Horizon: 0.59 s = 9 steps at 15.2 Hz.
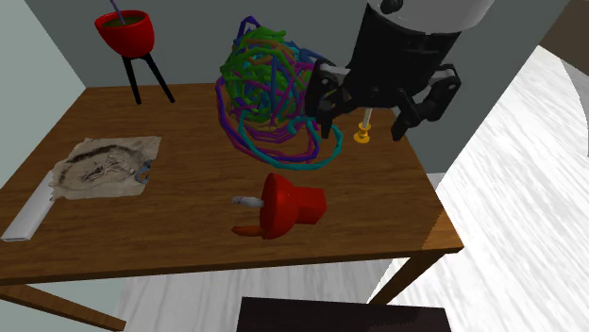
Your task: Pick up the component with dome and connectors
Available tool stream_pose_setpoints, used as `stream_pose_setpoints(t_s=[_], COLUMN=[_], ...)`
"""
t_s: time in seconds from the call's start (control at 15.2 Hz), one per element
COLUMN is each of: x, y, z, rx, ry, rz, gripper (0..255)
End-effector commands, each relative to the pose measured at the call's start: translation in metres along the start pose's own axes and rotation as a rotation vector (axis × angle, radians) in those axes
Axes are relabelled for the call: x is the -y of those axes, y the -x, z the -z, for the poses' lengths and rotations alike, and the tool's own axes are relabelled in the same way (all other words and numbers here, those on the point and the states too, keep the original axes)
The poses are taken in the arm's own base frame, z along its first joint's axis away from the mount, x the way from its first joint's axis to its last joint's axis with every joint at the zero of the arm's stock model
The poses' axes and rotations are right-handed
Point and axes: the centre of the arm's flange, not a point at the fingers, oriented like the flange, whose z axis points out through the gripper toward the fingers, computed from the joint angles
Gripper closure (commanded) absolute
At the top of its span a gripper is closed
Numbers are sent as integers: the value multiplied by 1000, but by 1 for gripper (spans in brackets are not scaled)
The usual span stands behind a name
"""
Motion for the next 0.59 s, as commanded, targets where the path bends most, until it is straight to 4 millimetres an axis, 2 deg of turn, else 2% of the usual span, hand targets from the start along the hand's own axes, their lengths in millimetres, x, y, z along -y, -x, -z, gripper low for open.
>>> stream_pose_setpoints(t_s=[0.0, 0.53], x=[0, 2], y=[0, -36], z=[0, -105], rx=[0, 143], ry=[0, -57], rz=[0, -396], gripper=[0, 0])
